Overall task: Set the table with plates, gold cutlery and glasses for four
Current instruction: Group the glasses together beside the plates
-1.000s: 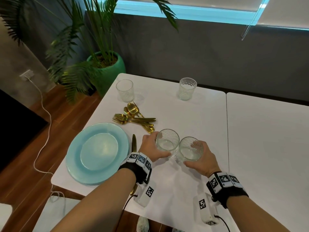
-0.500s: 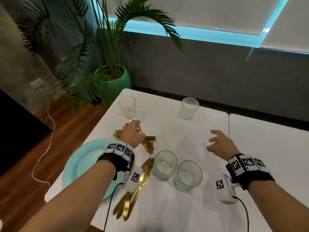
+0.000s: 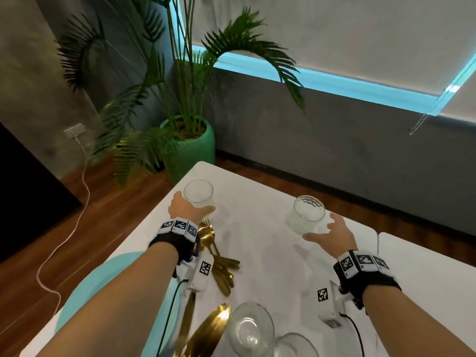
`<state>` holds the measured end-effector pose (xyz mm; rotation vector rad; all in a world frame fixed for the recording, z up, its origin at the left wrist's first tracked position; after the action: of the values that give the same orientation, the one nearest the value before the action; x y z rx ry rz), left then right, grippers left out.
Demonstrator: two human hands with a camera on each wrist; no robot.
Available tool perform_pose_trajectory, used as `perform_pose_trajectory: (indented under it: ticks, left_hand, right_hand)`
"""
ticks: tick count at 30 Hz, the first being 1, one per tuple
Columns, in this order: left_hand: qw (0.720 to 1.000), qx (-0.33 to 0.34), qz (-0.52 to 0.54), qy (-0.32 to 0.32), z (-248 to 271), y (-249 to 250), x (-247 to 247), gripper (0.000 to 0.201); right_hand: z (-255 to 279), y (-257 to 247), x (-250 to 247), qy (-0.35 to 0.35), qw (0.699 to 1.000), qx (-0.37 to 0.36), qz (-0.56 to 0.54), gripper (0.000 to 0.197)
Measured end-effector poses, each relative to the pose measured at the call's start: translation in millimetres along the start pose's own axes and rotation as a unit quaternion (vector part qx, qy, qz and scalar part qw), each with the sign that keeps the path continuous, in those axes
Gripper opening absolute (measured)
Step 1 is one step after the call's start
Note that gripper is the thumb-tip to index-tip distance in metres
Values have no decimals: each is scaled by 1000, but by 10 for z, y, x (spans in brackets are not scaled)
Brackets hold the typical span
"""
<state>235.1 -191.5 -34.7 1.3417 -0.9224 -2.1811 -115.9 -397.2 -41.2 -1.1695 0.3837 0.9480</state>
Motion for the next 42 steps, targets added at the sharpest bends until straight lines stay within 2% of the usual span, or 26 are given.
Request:
perform_pose_trajectory:
  ticks: [5, 9, 15, 25, 29, 35, 39, 42]
  left_hand:
    - [999, -31, 34, -29, -232, -138, 177, 115]
    - [998, -27, 39, -31, -291, -199, 218, 106]
    - [997, 55, -50, -31, -296, -43, 218, 86]
    - [991, 127, 40, -13, -84, 209, 80, 80]
    - [985, 142, 91, -41, 183, 226, -42, 82]
    - [971, 195, 100, -98, 999, 285, -317, 86]
    - [958, 211, 122, -153, 1519, 159, -538, 75]
    - [947, 226, 126, -193, 1848, 56, -717, 74]
  right_hand:
    - [-220, -22, 129, 17, 1000, -9, -20, 89]
    - [-324, -18, 274, 17, 999, -23, -17, 91]
    - [-410, -1, 289, 44, 998, -20, -46, 95]
    - [-378, 92, 246, 53, 997, -23, -46, 86]
    - [-139, 176, 135, 40, 997, -47, -44, 78]
    - [450, 323, -76, 6, 996, -83, -43, 74]
    - [967, 463, -279, 12, 994, -90, -54, 74]
    - [1377, 659, -413, 30, 993, -80, -76, 75]
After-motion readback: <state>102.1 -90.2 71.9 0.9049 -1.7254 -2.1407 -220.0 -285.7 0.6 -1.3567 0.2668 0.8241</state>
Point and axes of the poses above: each hand's wrist, its own z-axis away from the middle knuckle, its own x-axis out of the palm, y = z × x, the point moved 10 cm from there along -z, towards the middle knuckle, and after that the axes turned 3 degrees about z, right-handed, at the moved point
